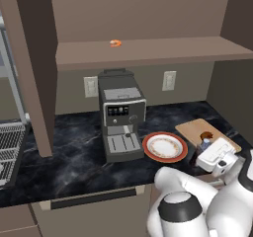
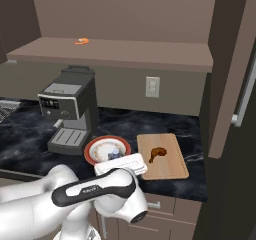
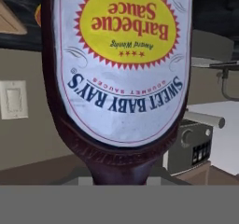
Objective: Pick the chicken drumstick from the plate and place it on the cutting board. Then pick the condiment bottle from the cabinet and place it next to the cutting board.
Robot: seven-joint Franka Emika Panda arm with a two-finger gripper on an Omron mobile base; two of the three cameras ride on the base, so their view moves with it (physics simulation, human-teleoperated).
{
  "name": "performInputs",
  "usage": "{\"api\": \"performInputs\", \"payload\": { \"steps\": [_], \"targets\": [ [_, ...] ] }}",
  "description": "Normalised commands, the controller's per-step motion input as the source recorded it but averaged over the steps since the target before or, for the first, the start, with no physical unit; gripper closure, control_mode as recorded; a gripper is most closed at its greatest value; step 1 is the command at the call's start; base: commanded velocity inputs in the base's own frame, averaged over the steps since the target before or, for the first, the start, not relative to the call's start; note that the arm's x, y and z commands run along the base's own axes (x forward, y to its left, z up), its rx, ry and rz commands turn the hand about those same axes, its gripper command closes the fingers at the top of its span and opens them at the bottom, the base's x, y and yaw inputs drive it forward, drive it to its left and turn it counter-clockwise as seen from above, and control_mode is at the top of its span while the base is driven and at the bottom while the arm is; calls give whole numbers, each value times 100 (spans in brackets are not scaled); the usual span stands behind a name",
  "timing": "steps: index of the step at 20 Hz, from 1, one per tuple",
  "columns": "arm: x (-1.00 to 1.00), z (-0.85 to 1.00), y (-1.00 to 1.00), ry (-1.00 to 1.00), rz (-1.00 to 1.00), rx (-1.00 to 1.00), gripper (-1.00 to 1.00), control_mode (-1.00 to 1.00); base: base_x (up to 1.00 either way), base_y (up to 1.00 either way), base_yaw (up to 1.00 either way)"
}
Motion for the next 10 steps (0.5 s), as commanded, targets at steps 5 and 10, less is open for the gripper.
{"api": "performInputs", "payload": {
  "steps": [5,10],
  "targets": [
    [0,-27,0,-9,1,0,100,-100,0,0,0],
    [0,-27,0,-10,1,0,100,-100,0,0,0]
  ]
}}
